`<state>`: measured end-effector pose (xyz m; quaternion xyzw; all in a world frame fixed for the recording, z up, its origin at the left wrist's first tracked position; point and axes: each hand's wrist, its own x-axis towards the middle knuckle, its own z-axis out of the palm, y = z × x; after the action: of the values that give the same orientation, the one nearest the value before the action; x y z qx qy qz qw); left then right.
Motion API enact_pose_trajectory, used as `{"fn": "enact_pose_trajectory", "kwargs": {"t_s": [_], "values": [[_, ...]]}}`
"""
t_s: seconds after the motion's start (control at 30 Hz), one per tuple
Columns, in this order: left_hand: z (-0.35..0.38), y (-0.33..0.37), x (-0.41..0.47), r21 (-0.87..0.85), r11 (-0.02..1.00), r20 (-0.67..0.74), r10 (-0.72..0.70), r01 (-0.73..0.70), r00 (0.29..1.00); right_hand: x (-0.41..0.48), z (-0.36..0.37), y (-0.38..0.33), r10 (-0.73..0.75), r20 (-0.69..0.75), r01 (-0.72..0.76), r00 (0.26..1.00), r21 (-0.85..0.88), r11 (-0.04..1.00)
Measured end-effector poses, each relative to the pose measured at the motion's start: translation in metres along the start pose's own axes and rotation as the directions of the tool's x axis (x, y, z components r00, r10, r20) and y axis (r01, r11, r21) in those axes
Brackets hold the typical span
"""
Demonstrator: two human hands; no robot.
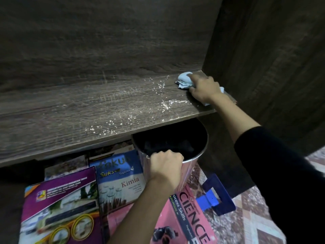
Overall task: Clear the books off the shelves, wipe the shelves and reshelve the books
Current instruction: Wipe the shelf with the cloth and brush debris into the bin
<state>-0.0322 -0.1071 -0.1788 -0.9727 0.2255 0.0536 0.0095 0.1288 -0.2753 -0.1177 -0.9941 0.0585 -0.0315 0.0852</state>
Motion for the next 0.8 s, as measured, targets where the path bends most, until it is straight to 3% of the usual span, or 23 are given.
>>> {"fn": "enact_pose_trajectory", "kwargs": {"t_s": [0.17,0.43,0.63,0.8], "values": [[-0.001,0.001,-0.001,-0.007,1.0,-0.003,0.004,-0.004,1.0,-0.022,0.008,-0.007,-0.134,0.015,0.135,0.991,-0.026,0.991],[-0.002,-0.001,-0.006,-0.051,0.999,-0.049,-0.02,0.017,0.999,-0.072,0.02,-0.031,-0.199,-0.057,0.197,0.978,-0.036,0.98],[-0.005,-0.002,-0.009,-0.023,0.999,-0.068,-0.032,0.03,0.997,-0.102,0.029,-0.039,-0.167,-0.102,0.18,0.981,0.14,0.974],[-0.005,-0.004,-0.011,-0.014,0.999,-0.073,-0.036,0.035,0.997,-0.113,0.023,-0.036,-0.217,-0.122,0.246,0.969,0.34,0.908]]}}
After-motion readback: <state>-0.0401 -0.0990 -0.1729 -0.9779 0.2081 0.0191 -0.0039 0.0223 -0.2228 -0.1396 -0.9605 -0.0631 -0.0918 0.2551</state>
